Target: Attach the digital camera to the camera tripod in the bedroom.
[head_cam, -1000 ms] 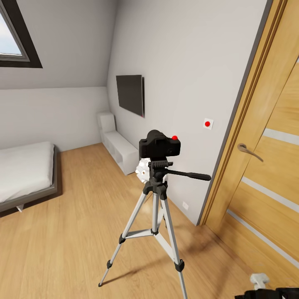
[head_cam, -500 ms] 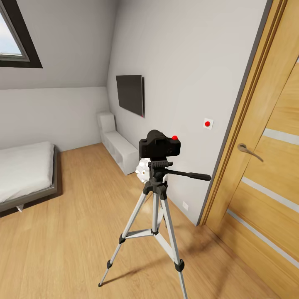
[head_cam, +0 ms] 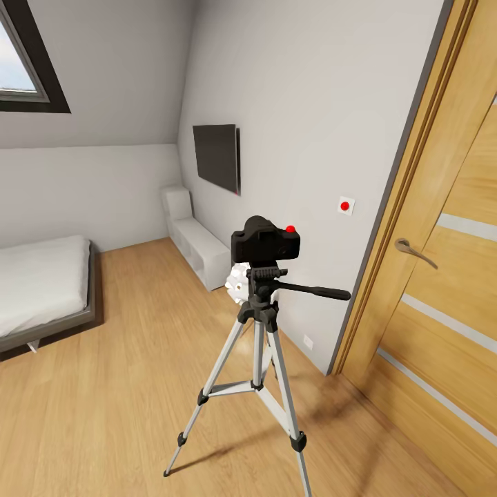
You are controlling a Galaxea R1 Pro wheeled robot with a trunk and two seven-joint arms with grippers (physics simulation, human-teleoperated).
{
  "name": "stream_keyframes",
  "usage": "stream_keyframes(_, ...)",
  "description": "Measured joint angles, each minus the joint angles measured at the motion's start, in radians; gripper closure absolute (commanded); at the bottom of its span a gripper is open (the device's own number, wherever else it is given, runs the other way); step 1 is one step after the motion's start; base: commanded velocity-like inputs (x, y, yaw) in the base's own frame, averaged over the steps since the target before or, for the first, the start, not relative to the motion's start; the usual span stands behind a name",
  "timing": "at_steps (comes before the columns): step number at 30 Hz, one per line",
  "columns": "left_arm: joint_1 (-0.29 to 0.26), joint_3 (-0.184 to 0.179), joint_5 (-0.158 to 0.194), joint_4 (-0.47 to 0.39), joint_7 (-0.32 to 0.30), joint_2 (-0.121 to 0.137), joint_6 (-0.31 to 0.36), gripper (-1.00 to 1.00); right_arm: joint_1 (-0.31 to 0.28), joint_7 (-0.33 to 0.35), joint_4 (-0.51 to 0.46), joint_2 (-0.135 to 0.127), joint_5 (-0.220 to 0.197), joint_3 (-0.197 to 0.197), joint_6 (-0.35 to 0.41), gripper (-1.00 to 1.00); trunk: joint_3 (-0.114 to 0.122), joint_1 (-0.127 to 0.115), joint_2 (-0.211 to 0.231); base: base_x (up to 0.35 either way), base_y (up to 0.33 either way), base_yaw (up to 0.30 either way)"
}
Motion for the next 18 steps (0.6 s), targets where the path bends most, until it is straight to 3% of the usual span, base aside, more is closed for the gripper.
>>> stream_keyframes(11, 0.000, 0.000, 0.000, 0.000, -0.001, -0.002, 0.000, -1.00, 0.086, -0.212, 0.000, 0.107, -0.006, -0.003, -0.018, -1.00, 0.010, 0.000, 0.000, 0.000, 0.000, 0.000)
stream_keyframes(18, 0.000, 0.000, 0.000, 0.000, 0.000, -0.002, 0.000, -1.00, 0.098, -0.280, -0.001, 0.135, -0.008, -0.004, -0.044, -1.00, 0.021, 0.000, 0.000, 0.000, 0.000, 0.000)
